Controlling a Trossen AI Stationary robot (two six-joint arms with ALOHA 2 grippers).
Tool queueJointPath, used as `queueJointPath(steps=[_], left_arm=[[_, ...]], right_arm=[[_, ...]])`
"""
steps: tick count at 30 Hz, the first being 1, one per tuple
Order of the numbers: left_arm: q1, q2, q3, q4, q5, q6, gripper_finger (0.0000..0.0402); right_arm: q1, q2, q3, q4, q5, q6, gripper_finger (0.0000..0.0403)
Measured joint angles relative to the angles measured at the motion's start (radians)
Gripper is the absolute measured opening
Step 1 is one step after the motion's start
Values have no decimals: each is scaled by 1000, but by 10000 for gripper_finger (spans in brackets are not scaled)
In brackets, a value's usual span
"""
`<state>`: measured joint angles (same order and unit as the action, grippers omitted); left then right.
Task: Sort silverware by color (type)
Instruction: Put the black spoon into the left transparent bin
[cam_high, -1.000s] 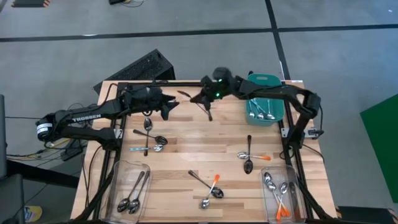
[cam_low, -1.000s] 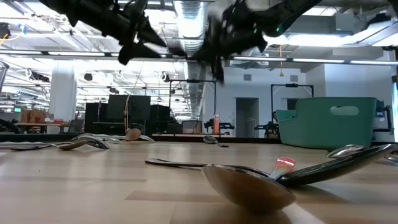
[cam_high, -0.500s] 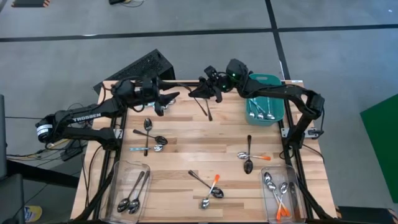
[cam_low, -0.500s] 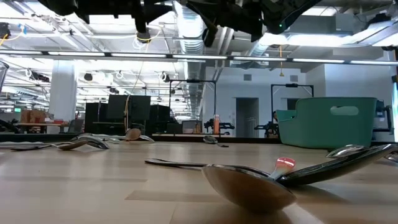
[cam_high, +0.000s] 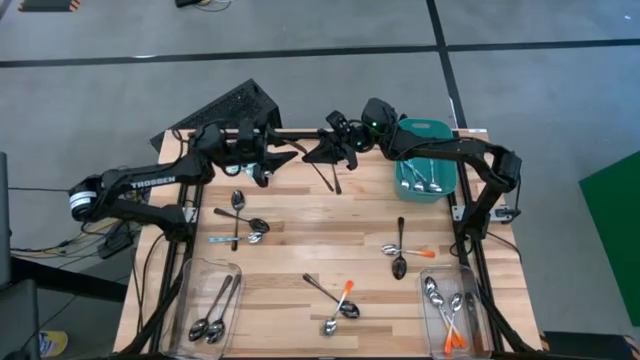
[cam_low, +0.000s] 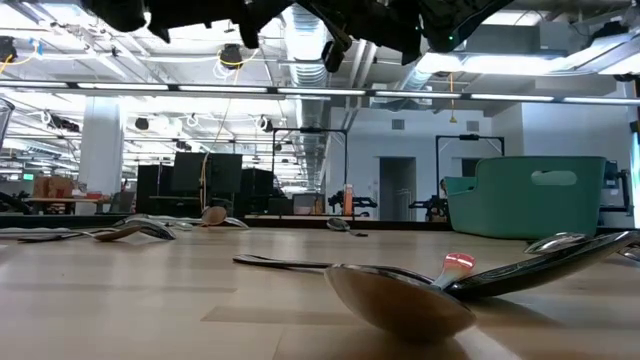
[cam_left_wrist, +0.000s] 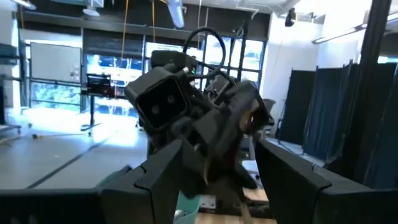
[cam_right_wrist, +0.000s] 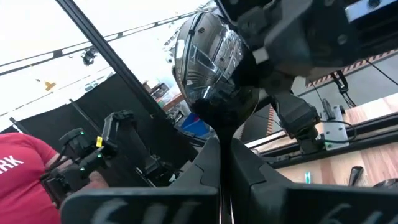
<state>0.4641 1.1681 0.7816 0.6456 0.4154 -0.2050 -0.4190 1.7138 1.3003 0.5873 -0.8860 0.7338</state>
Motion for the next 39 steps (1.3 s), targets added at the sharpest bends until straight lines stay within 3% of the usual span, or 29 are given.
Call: queueJointPath(steps=[5, 10, 13, 16, 19, 23, 26, 29, 34, 39], left_arm=[[4, 31, 50, -7, 28, -20, 149], [22, 27, 57, -14, 93, -21, 61], [32, 25, 57, -29, 119, -37, 12], [38, 9, 59, -108, 121, -62, 5], [48, -41, 113, -362, 112, -60, 2], [51, -113, 271, -919, 16, 44, 1], [36, -137, 397, -1278, -46, 64, 1], [-2, -140, 465, -1573, -44, -1, 1], [-156, -146, 471, -1924, -31, -217, 0], [-382, -150, 471, -2052, -34, -458, 0]], right_arm=[[7, 0, 0, 1, 1, 0, 20], [7, 0, 0, -1, 1, 5, 23], [7, 0, 0, -3, 3, 33, 49], [7, 0, 0, -9, 18, 48, 85], [-11, 0, 0, -16, 26, 64, 119], [-47, -2, 2, -53, 47, 104, 150], [-76, -2, 2, -114, 67, 107, 157], [-102, -2, 2, -200, 107, 107, 155], [-129, -2, 2, -329, 164, 77, 143], [-134, -2, 2, -391, 179, 54, 134]])
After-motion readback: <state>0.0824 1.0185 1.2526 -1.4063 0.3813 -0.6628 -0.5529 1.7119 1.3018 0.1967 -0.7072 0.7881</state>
